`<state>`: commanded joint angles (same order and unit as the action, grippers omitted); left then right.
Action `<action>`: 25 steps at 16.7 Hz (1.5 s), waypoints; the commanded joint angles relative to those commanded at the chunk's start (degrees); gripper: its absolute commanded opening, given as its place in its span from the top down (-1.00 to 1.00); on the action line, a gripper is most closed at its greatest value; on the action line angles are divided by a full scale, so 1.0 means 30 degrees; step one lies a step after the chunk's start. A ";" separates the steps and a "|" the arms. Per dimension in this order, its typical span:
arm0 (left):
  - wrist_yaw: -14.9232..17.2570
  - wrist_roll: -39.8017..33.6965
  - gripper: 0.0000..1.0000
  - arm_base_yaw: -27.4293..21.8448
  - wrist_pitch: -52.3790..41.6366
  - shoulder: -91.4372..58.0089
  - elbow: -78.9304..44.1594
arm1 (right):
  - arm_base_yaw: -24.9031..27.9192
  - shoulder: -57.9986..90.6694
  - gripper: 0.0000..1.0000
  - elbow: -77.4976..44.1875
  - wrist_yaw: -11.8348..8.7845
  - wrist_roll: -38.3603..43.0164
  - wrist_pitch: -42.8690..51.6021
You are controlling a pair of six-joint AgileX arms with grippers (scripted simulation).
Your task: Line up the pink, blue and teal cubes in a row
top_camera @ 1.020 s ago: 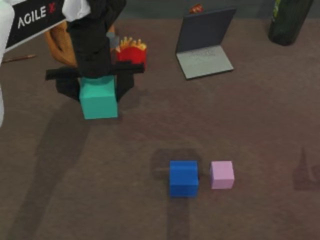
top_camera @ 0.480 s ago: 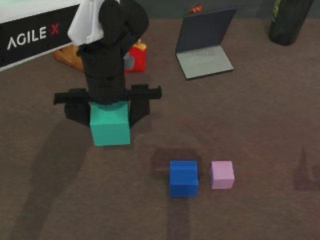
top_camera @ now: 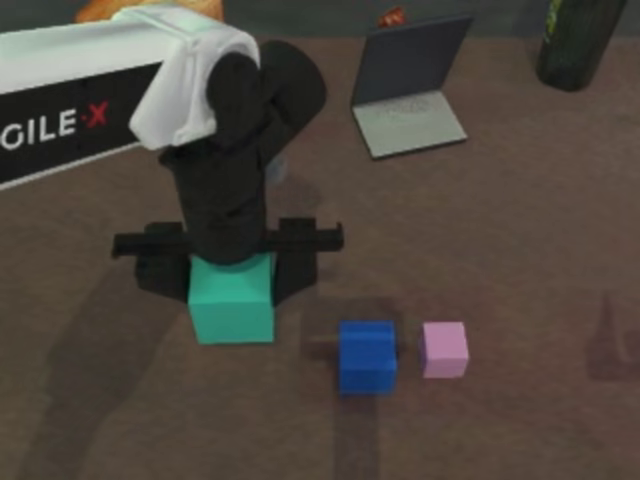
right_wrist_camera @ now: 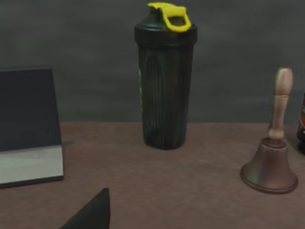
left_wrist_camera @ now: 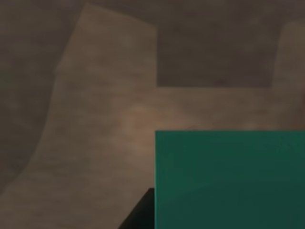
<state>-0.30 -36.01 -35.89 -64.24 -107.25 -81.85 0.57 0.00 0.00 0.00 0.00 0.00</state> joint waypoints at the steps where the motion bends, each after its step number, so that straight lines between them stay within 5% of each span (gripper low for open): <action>1: 0.0000 0.0060 1.00 0.0093 -0.0049 -0.0081 -0.0048 | 0.0000 0.0000 -1.00 0.0000 0.0000 0.0000 0.0000; 14: 0.0008 -0.0013 1.00 -0.0035 0.5059 -0.1479 0.3580 | 0.0000 0.0000 -1.00 0.0000 0.0000 0.0000 0.0000; 25: 0.0008 -0.0013 -0.66 -0.0035 0.5059 -0.1479 0.3580 | 0.0000 0.0000 -1.00 0.0000 0.0000 0.0000 0.0000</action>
<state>-0.27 -36.05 -35.99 -49.06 -111.69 -71.10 0.57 0.00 0.00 0.00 0.00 0.00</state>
